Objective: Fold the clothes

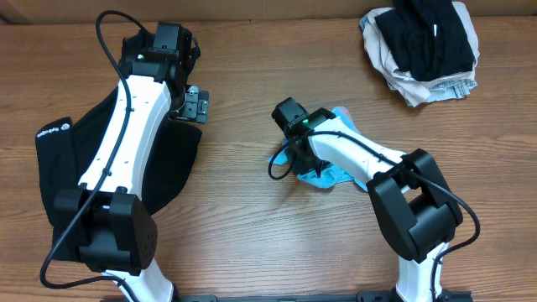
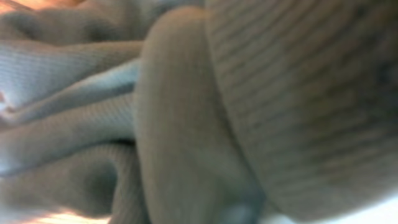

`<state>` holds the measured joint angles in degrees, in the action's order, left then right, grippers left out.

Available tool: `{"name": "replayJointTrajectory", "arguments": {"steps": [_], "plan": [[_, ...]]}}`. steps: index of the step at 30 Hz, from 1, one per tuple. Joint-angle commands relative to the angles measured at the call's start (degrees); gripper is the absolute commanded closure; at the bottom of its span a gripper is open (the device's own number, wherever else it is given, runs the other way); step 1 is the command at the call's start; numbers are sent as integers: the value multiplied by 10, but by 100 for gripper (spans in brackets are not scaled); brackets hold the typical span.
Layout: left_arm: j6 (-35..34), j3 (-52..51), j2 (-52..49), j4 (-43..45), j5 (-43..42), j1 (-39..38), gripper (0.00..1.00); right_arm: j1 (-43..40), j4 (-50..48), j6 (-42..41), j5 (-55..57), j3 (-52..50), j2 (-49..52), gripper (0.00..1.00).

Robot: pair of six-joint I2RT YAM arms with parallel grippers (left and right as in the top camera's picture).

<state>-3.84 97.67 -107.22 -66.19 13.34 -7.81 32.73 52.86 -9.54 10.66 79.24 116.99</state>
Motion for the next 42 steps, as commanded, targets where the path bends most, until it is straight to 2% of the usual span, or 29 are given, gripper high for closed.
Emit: {"name": "replayJointTrajectory", "arguments": {"steps": [1,5,10,19,25,29,36,42], "plan": [[11,11,-8,2,2,3,0,-26,10,-27,13,1,33,96],[11,11,-8,3,2,3,0,-61,76,-25,23,65,4,96],[11,11,-8,4,2,3,0,-117,165,-24,50,209,-46,96],[11,11,-8,6,2,3,0,-247,236,37,50,479,-65,96],[11,11,-8,7,2,3,0,-341,148,42,72,525,-65,96],[11,11,-8,16,2,3,0,-381,68,95,38,523,-52,96],[11,11,-8,30,1,3,0,-390,-31,205,60,523,22,96],[11,11,-8,42,2,3,0,-384,-63,209,42,523,120,96]]}}
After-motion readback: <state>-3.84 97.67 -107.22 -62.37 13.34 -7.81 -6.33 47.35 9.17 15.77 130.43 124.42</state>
